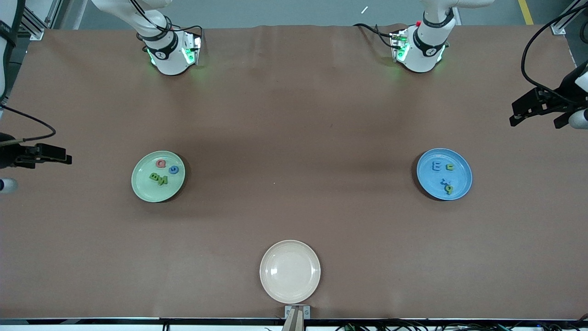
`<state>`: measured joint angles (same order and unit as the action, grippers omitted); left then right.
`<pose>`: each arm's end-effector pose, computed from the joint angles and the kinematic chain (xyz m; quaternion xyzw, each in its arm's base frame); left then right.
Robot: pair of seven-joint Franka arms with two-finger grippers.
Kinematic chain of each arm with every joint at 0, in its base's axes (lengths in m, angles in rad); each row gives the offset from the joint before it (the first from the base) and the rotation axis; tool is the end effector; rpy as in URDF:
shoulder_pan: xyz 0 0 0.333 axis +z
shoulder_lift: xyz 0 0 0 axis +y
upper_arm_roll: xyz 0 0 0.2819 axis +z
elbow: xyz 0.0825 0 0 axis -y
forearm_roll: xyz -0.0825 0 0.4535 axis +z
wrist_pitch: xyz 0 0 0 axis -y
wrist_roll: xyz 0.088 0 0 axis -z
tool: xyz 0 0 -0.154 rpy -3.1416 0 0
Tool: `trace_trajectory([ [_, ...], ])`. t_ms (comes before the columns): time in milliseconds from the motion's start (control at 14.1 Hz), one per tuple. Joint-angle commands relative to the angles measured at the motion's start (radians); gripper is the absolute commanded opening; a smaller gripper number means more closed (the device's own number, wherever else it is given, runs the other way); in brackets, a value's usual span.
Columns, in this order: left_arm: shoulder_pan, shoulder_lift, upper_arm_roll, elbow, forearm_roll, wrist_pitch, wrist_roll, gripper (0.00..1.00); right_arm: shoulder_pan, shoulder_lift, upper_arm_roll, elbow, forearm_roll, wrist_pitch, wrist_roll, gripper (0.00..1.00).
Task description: Sort upper and lower case letters into plates
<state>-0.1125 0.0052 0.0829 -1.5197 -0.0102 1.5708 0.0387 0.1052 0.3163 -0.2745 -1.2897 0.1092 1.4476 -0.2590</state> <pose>0.6278 -0.0203 0.5679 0.9991 -0.0343 0.0230 0.0048 0.6796 -0.0762 0.4823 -0.9959 -0.0508 0.0694 0.0273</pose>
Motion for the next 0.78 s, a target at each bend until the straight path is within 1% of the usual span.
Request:
trace_trajectory([
  [0,0.007,-0.005,0.000,0.013,0.001,-0.021,0.001,1.00,-0.053,-0.094,0.058,-0.095,-0.022,0.014,0.021,1.00],
  [71,0.008,-0.005,0.000,0.015,0.001,-0.034,0.003,1.00,-0.074,-0.115,0.089,-0.118,-0.022,0.022,0.029,1.00],
  [285,0.004,-0.005,-0.002,0.015,0.001,-0.035,0.004,1.00,-0.094,-0.167,0.141,-0.169,-0.026,0.030,0.104,1.00],
  [427,0.004,-0.005,-0.002,0.015,0.001,-0.037,0.001,1.00,-0.104,-0.184,0.175,-0.175,-0.063,0.028,0.112,1.00],
  [569,0.007,-0.005,0.000,0.015,0.001,-0.037,0.006,1.00,-0.113,-0.212,0.176,-0.204,-0.063,0.037,0.110,1.00],
  [711,0.007,-0.005,0.000,0.015,0.001,-0.037,0.006,1.00,-0.116,-0.262,0.178,-0.270,-0.063,0.072,0.109,1.00],
])
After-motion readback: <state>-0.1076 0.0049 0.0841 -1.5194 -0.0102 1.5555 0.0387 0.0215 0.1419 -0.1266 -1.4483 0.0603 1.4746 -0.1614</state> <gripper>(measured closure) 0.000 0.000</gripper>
